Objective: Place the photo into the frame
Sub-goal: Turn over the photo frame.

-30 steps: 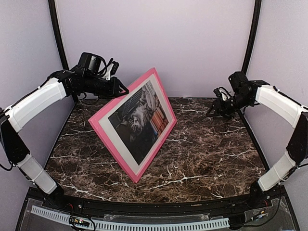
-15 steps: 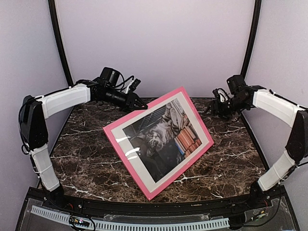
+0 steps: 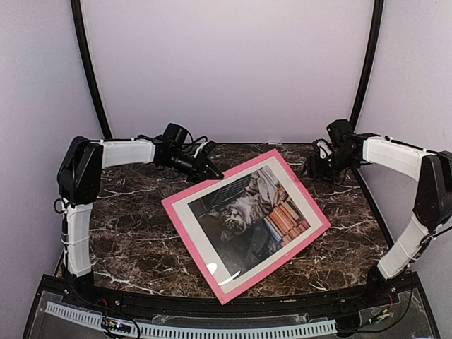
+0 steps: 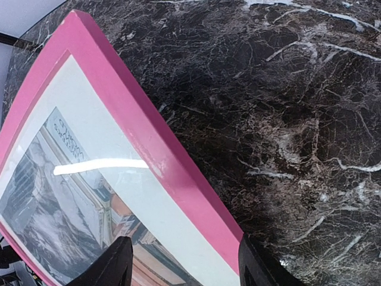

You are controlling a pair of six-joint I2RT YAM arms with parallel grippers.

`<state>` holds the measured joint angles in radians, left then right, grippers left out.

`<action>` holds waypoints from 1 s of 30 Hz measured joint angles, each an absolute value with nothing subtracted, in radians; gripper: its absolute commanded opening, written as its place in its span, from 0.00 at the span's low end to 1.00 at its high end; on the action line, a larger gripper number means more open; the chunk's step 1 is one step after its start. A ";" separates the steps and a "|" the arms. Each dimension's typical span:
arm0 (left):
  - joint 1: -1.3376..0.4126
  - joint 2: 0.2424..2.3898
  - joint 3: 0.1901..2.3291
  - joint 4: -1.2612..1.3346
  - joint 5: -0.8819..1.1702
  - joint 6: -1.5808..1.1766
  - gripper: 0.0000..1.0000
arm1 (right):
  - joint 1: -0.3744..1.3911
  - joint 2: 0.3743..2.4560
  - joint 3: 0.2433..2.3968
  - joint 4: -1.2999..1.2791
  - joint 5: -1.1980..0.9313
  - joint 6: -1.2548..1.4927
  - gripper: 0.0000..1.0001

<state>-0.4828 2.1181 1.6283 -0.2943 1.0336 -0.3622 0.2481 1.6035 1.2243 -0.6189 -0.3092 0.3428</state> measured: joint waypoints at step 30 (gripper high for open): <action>-0.397 2.029 1.507 -0.467 0.395 -0.270 0.98 | 0.248 1.627 1.105 -0.596 -0.240 0.344 0.71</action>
